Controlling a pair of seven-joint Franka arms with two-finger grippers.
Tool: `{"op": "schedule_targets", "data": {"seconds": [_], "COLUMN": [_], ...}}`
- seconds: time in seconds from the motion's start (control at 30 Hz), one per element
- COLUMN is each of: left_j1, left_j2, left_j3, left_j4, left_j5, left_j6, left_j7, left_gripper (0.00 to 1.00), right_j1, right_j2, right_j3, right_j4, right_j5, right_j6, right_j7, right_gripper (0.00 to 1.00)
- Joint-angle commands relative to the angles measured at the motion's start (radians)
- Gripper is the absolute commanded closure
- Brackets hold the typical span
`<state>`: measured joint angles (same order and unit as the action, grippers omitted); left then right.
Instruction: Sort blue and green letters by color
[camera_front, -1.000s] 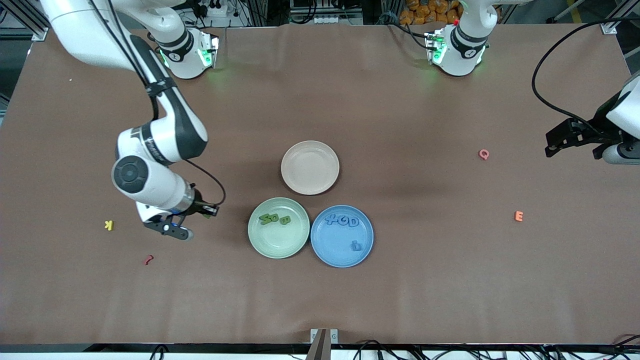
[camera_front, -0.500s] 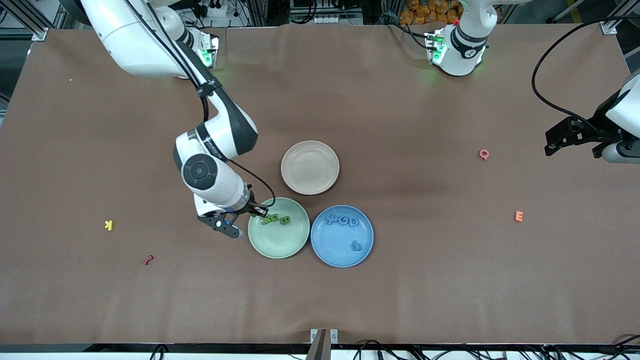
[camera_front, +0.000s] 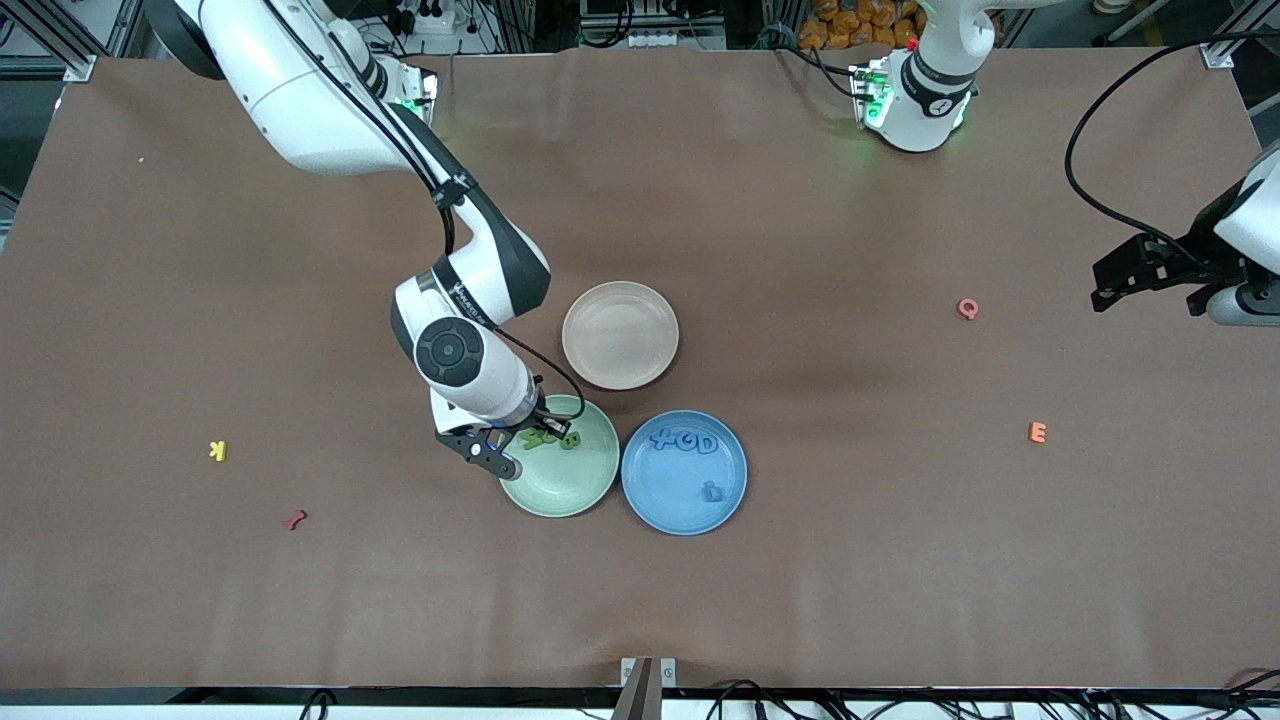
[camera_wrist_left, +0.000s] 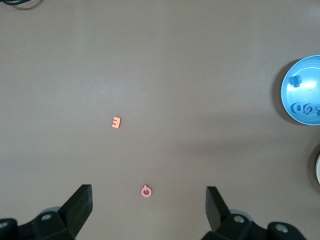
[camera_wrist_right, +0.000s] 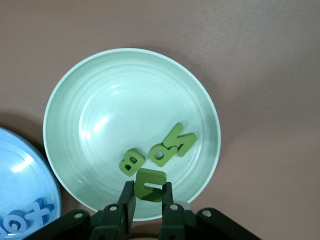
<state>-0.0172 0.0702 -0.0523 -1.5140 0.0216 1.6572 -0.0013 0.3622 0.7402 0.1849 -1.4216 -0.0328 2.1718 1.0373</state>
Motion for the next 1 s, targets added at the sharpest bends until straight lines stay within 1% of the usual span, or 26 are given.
{"op": "schedule_targets", "data": {"seconds": [0.0, 0.1, 0.13, 0.2, 0.27, 0.3, 0.37, 0.47, 0.57, 0.63, 0.8, 0.97], "left_j1": [0.005, 0.005, 0.005, 0.003, 0.005, 0.005, 0.005, 0.005, 0.005, 0.005, 0.005, 0.005], "left_j2": [-0.001, -0.001, -0.001, -0.001, -0.001, -0.001, -0.001, -0.001, 0.0, 0.0, 0.002, 0.002], "left_j3": [-0.003, -0.003, -0.003, -0.003, -0.003, -0.003, -0.003, -0.003, -0.001, -0.001, -0.001, -0.001], "left_j4": [0.014, 0.014, 0.014, 0.014, 0.014, 0.014, 0.014, 0.014, 0.014, 0.014, 0.014, 0.014], "left_j5": [0.023, 0.023, 0.023, 0.023, 0.023, 0.023, 0.023, 0.021, 0.023, 0.023, 0.023, 0.023], "left_j6": [-0.019, -0.019, -0.017, -0.019, -0.019, -0.017, -0.019, -0.017, -0.019, -0.019, -0.017, -0.017], "left_j7": [0.021, 0.021, 0.021, 0.021, 0.021, 0.021, 0.021, 0.023, 0.021, 0.023, 0.023, 0.021], "left_gripper": [0.0, 0.0, 0.0, 0.0, 0.0, 0.0, 0.0, 0.0, 0.0, 0.0, 0.0, 0.0], "right_j1": [0.006, 0.003, 0.001, 0.0, 0.0, 0.0, 0.0, -0.005, -0.011, -0.02, -0.031, -0.063], "right_j2": [0.039, 0.042, 0.042, 0.041, 0.039, 0.039, 0.036, 0.025, 0.005, -0.01, -0.085, -0.176], "right_j3": [-0.004, -0.004, -0.004, -0.004, -0.004, -0.004, -0.004, -0.002, -0.002, 0.002, -0.002, 0.001], "right_j4": [0.052, 0.053, 0.053, 0.053, 0.053, 0.053, 0.053, 0.055, 0.055, 0.055, 0.072, 0.084], "right_j5": [-0.003, -0.001, -0.001, -0.001, -0.001, -0.001, -0.001, 0.002, 0.001, 0.001, 0.001, 0.004], "right_j6": [0.0, 0.013, 0.013, 0.011, 0.01, 0.01, 0.008, -0.001, -0.016, -0.038, -0.124, -0.246], "right_j7": [0.024, 0.035, 0.041, 0.047, 0.046, 0.046, 0.043, 0.038, 0.033, 0.021, -0.051, -0.149], "right_gripper": [0.7, 0.47, 0.42, 0.34, 0.24, 0.21, 0.13, 0.09, 0.01, 0.0, 0.0, 0.0]}}
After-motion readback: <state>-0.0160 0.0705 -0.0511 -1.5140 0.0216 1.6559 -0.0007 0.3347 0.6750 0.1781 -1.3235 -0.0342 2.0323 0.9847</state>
